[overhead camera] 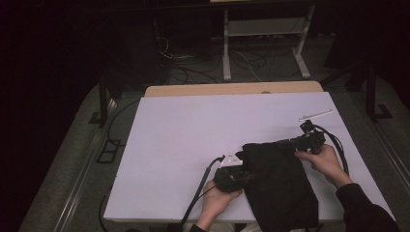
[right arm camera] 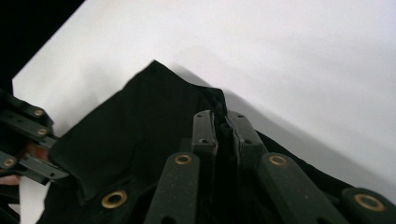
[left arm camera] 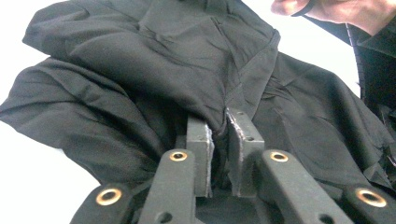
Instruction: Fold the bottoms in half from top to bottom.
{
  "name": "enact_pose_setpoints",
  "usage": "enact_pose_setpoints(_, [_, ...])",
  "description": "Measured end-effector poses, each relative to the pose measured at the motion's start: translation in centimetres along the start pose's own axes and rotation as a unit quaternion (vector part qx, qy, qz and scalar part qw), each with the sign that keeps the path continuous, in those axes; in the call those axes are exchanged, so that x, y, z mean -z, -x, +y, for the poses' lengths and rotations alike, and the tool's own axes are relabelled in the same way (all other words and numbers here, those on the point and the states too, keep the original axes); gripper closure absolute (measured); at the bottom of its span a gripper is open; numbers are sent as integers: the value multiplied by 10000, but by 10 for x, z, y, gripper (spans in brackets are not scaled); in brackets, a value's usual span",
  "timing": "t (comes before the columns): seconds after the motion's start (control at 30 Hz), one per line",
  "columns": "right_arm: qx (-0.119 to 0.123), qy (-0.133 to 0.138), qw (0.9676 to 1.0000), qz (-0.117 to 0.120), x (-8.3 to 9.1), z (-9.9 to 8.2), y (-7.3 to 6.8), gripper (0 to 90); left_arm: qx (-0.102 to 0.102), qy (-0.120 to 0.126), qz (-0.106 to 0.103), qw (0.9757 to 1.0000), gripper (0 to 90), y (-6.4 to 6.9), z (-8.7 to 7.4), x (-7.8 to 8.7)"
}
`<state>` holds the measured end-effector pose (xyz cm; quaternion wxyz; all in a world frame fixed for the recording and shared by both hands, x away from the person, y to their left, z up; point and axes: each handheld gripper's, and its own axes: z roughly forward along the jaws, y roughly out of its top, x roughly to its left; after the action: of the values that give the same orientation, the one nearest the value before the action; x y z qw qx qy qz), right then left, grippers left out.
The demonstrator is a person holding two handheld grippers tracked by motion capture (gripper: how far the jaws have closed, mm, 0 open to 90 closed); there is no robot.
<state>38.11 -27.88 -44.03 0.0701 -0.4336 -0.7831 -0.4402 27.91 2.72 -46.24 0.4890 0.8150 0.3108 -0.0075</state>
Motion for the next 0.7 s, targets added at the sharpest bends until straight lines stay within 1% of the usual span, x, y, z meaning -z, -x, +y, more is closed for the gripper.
enact_pose_setpoints(0.03, [-18,19,10000,7,1,0,-1,815,2,11,31,10000,767,0,0,0])
enact_pose_setpoints(0.13, [-39,84,9999,56,5,0,-5,818,-49,112,358,9993,696,2,-2,3])
enact_pose_setpoints(0.17, [-38,107,9999,62,6,0,-6,818,-34,144,411,9990,675,2,-2,5])
enact_pose_setpoints(0.23, [-41,160,9998,121,8,0,-8,820,25,205,437,9988,617,2,-2,9])
enact_pose_setpoints(0.27, [-60,172,9997,141,9,-1,-10,821,14,253,462,9986,582,3,-2,12])
enact_pose_setpoints(0.3, [-62,152,9997,157,10,-1,-11,821,-8,298,529,9982,546,3,-1,15])
enact_pose_setpoints(0.37, [-56,88,9998,157,11,-2,-14,822,-14,410,743,9964,466,3,2,21])
enact_pose_setpoints(0.4, [-44,77,9999,146,12,-3,-15,821,-34,454,796,9958,428,2,5,25])
enact_pose_setpoints(0.47, [-58,118,9997,183,16,-4,-19,822,-26,602,688,9958,346,1,9,31])
enact_pose_setpoints(0.5, [-83,141,9996,210,18,-4,-20,822,-32,698,652,9954,329,0,11,33])
enact_pose_setpoints(0.53, [-78,180,9995,233,20,-4,-22,822,-34,819,670,9944,313,-1,13,35])
enact_pose_setpoints(0.6, [-101,275,9992,265,25,-5,-25,823,-106,1006,746,9921,279,-2,17,37])
enact_pose_setpoints(0.7, [-149,409,9983,385,30,-7,-29,824,-145,1078,780,9910,231,-4,22,39])
